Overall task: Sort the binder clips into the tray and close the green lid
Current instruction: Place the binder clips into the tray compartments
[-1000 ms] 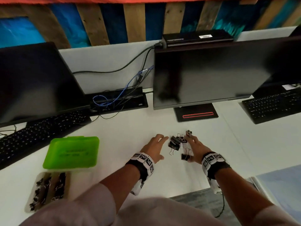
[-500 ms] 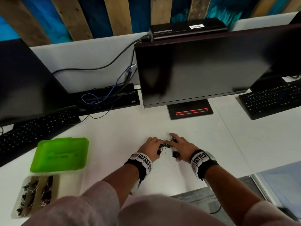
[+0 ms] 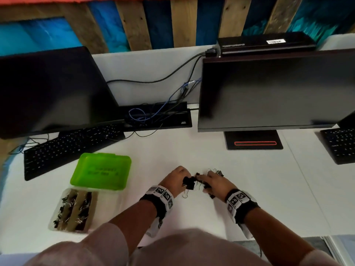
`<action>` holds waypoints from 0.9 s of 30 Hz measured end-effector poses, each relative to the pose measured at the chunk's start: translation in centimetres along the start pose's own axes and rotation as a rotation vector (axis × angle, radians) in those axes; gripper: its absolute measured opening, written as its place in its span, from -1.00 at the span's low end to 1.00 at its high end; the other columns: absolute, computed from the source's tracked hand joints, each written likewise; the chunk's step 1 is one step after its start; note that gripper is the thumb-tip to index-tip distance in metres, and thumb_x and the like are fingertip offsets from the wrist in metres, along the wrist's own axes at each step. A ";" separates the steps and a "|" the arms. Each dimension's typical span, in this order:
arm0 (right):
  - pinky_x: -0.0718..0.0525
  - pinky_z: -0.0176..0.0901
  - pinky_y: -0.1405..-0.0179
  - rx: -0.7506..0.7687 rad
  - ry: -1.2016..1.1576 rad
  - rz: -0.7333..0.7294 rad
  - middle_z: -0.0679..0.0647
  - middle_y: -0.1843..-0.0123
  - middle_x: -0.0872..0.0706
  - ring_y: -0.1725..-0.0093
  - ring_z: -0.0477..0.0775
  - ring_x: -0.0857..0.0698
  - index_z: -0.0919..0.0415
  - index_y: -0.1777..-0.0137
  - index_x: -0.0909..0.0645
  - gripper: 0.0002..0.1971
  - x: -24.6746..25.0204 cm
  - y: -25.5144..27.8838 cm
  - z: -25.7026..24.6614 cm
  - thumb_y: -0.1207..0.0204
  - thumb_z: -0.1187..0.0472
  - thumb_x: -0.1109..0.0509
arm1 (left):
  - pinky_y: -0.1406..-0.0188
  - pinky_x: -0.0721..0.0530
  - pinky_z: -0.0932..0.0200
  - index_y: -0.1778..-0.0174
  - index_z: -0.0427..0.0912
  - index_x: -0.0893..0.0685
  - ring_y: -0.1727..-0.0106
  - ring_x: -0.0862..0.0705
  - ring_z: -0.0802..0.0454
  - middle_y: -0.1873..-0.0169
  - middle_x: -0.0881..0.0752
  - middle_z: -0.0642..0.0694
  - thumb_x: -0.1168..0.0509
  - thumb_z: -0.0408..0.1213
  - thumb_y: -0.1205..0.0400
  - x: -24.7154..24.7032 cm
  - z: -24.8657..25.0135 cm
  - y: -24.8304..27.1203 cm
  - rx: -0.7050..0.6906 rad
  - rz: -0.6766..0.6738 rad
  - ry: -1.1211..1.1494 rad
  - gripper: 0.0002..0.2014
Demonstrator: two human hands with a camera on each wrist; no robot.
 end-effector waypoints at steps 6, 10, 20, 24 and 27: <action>-0.61 -0.10 0.10 0.074 -0.027 0.002 0.05 0.04 -0.58 0.11 0.20 -0.70 0.08 0.00 -0.70 -0.85 0.8 -1.2 -2.5 -0.48 0.29 -0.38 | -0.05 -0.59 0.18 0.12 -0.11 -0.69 -0.01 -0.64 -0.01 -0.11 -0.56 -0.02 -0.44 -0.23 -0.47 1.2 -3.5 2.6 0.069 -0.012 -0.033 -0.88; -0.39 -0.53 0.12 0.049 -0.157 0.032 -0.05 0.10 -0.54 0.09 0.05 -0.68 0.15 0.17 -0.76 -0.92 2.0 -1.5 -3.0 -0.41 0.32 -0.46 | -0.13 -0.61 0.11 -0.08 -0.04 -0.64 -0.10 -0.62 0.02 -0.15 -0.54 0.00 -0.41 -0.14 -0.49 2.4 -4.2 3.8 0.063 0.026 -0.086 -0.75; -0.40 -0.31 -0.10 -0.260 -0.261 0.048 -0.09 -0.22 -0.48 -0.16 -0.04 -0.58 0.14 0.30 -0.76 -0.88 6.1 1.3 2.3 -0.28 0.34 -0.61 | -0.35 -0.53 0.06 -0.50 0.11 -0.28 -0.31 -0.54 -0.03 -0.28 -0.55 -0.06 -0.42 -0.13 -0.48 1.4 -4.9 3.6 0.106 -0.103 -0.073 -0.31; -0.55 -0.25 -0.10 -0.274 -0.081 -0.089 -0.15 0.01 -0.58 -0.18 0.02 -0.64 -0.05 0.42 -0.62 -0.76 5.1 1.2 2.4 -0.29 0.30 -0.56 | -0.37 -0.50 0.06 -0.53 0.10 -0.23 -0.33 -0.52 -0.06 -0.30 -0.53 -0.09 -0.42 -0.18 -0.48 -0.2 -3.4 2.1 0.102 -0.163 -0.066 -0.27; -0.60 -0.22 0.02 -0.274 -0.051 -0.037 -0.09 0.14 -0.64 -0.01 0.07 -0.69 0.00 0.40 -0.61 -0.79 5.3 1.0 2.3 -0.34 0.32 -0.47 | -0.36 -0.47 0.08 -0.53 -0.01 -0.28 -0.34 -0.50 -0.10 -0.32 -0.50 -0.14 -0.43 -0.27 -0.49 -0.7 -2.0 0.9 0.084 -0.139 -0.070 -0.30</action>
Point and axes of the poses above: each hand's wrist, its own y-axis away from the middle knuckle, its own x-axis out of the back of the hand, z = x × y, the point moved 10 cm from there along -y, towards the middle knuckle
